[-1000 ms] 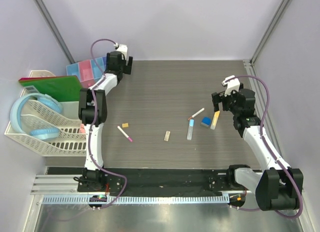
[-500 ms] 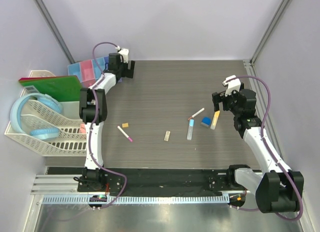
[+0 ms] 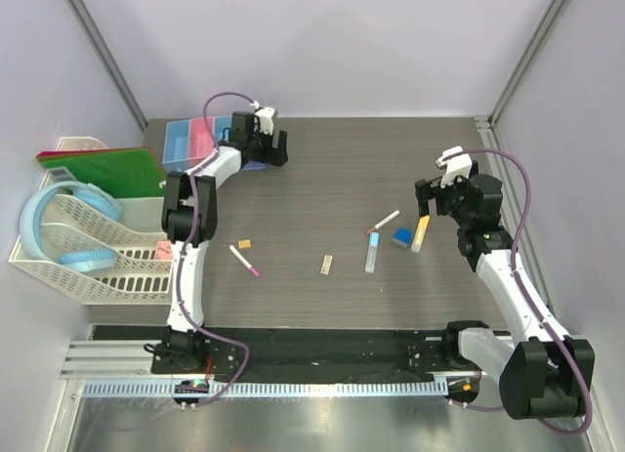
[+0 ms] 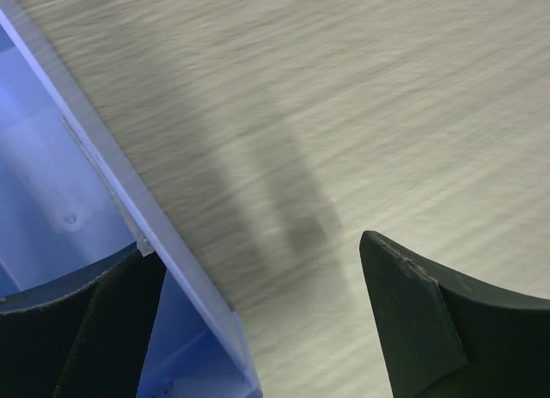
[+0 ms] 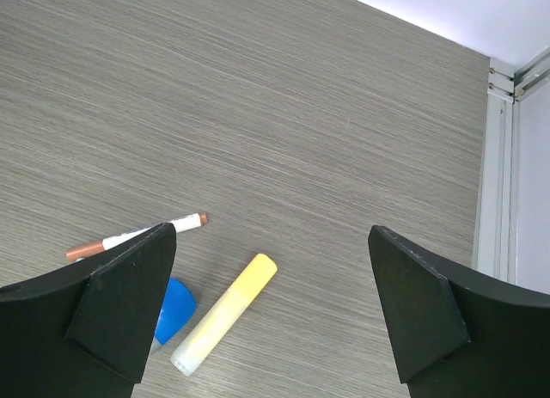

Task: Sort the stationery into containers
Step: Move the storage box to the center of the board.

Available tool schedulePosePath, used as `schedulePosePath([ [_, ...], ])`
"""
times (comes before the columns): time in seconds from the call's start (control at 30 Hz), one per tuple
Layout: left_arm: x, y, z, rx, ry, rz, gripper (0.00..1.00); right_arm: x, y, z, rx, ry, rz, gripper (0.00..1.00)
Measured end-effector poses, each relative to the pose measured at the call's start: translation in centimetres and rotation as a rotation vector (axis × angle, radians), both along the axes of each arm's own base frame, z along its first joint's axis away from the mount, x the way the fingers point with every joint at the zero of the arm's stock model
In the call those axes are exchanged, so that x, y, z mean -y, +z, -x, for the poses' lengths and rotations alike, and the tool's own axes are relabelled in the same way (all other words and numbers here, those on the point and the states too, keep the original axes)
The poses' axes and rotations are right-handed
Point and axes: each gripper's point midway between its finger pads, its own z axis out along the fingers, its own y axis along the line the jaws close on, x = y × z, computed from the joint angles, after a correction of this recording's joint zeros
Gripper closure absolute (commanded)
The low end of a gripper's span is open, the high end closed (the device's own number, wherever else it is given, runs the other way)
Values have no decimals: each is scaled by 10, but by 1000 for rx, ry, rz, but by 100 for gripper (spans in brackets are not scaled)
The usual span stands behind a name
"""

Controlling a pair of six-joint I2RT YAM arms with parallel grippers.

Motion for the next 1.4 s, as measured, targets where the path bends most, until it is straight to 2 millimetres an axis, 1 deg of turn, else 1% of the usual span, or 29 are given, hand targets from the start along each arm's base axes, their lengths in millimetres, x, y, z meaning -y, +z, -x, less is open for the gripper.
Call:
schedulePosePath([
  [0.13,29,5,13,-17,-52,25,9,0,2,1,5,0,0,0],
  [0.2,43,4,21,-30,-76,27,9,0,2,1,6,0,0,1],
  [0.33,76,3,42,-51,-134,29,9,0,3,1,10,0,0,0],
  [0.6,159,16,101,-113,-281,84,9,0,5,1,14,0,0,0],
  [0.73,194,22,128,-134,-351,110,9,0,7,2,20,0,0,0],
  [0.83,214,23,145,-146,-387,117,8,0,8,3,24,0,0,0],
  [0.93,225,23,155,-152,-403,116,7,0,9,3,26,0,0,0],
  [1.03,226,23,154,-152,-379,104,4,0,9,3,28,0,0,1],
  [1.17,218,21,145,-139,-317,76,0,0,7,4,23,0,0,0],
  [1.27,212,22,132,-108,-252,65,0,0,5,4,19,0,1,0],
  [1.4,207,24,121,-77,-191,53,0,0,5,5,19,0,1,0],
])
